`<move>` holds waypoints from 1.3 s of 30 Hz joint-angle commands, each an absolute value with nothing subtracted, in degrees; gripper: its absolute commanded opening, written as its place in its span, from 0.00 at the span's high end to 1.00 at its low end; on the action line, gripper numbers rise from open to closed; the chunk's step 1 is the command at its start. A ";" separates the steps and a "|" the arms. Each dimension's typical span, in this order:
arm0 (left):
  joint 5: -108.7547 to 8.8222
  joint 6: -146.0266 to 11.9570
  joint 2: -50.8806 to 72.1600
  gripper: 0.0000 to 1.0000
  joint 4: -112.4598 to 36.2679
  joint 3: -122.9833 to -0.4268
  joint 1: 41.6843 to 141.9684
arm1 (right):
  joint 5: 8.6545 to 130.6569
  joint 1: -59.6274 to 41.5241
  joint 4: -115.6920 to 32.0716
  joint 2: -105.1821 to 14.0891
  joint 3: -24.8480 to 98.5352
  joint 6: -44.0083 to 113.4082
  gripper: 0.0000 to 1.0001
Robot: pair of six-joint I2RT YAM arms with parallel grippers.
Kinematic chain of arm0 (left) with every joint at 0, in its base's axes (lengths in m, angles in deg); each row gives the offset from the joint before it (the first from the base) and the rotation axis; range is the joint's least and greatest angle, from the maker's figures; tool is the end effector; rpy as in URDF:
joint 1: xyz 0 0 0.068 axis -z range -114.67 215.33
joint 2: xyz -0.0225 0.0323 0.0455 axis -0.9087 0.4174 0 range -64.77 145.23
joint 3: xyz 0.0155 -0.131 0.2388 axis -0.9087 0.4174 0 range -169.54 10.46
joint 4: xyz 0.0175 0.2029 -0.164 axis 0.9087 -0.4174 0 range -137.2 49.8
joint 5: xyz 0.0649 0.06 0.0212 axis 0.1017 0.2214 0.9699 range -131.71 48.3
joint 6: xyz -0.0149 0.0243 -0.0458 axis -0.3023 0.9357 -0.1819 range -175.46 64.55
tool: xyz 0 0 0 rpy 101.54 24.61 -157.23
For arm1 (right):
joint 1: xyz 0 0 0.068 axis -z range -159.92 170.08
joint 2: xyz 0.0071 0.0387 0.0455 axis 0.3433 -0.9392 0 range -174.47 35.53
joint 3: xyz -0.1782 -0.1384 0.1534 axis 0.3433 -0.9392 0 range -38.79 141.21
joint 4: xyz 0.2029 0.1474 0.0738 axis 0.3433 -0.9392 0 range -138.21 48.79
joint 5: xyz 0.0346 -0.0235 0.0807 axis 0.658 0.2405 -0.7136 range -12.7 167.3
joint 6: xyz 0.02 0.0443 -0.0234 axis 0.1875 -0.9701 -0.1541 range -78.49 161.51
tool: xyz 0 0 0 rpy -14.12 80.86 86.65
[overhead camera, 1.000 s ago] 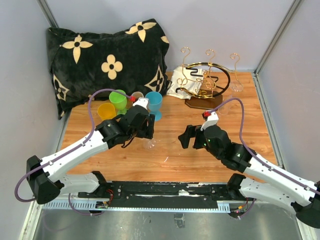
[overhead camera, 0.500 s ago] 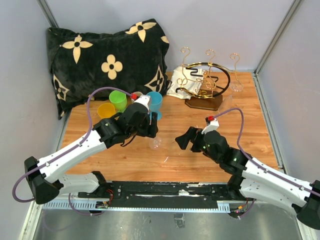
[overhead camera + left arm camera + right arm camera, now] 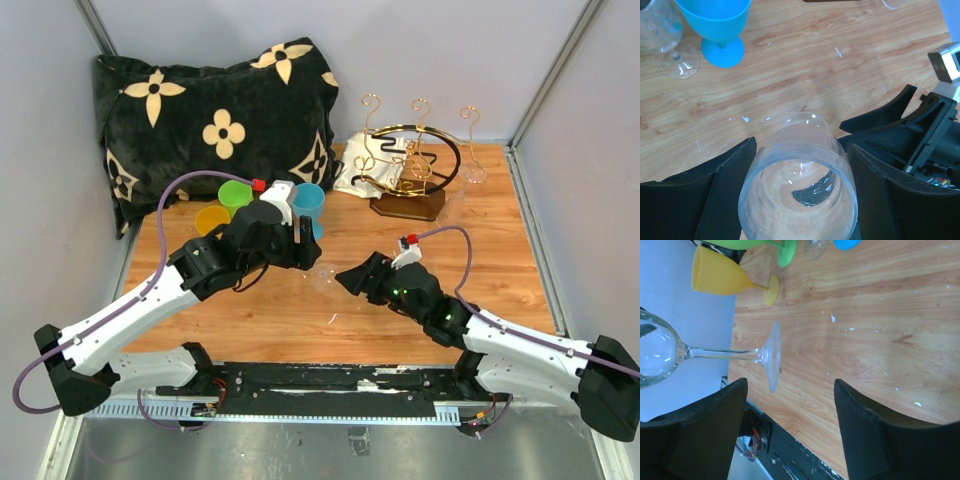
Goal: Place the wine glass upside down on the wine glass rack
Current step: Turn the wine glass upside down at the wine rack.
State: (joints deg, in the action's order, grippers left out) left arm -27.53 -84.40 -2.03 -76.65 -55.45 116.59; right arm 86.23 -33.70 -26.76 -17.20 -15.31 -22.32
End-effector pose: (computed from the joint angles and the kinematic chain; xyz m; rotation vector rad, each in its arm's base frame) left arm 0.1514 -0.1747 0.3620 0.2781 2.1654 -0.5503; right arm 0.1278 0.1650 0.2283 0.2993 2.0100 1.2545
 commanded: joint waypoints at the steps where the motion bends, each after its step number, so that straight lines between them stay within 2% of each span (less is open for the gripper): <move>1: -28.67 -85.63 -4.19 0.85 -72.17 -57.52 117.27 | 86.26 -34.46 -17.93 -18.80 -16.51 -26.96 0.32; 11: -31.06 -87.54 -6.33 0.85 -69.15 -56.10 117.27 | 82.67 -33.51 -3.28 -23.86 -20.00 -31.92 0.52; 20: -32.56 -88.48 -6.66 0.85 -68.14 -55.27 117.27 | 83.23 -32.96 -0.82 -24.35 -19.48 -29.39 0.58; 27: -32.65 -88.76 -6.67 0.85 -67.84 -55.28 117.27 | 83.75 -32.69 -0.86 -23.71 -19.64 -27.37 0.67; 33: -32.83 -89.49 -7.01 0.85 -66.88 -54.72 117.25 | 84.45 -32.59 -0.78 -22.65 -20.01 -25.28 0.88; 35: -32.92 -89.84 -7.18 0.84 -66.62 -54.31 117.22 | 84.94 -32.58 -0.87 -21.98 -20.22 -24.38 0.98; 39: -32.80 -90.45 -7.66 0.76 -66.51 -53.67 117.26 | 86.00 -32.58 -1.94 -20.05 -20.55 -23.20 0.99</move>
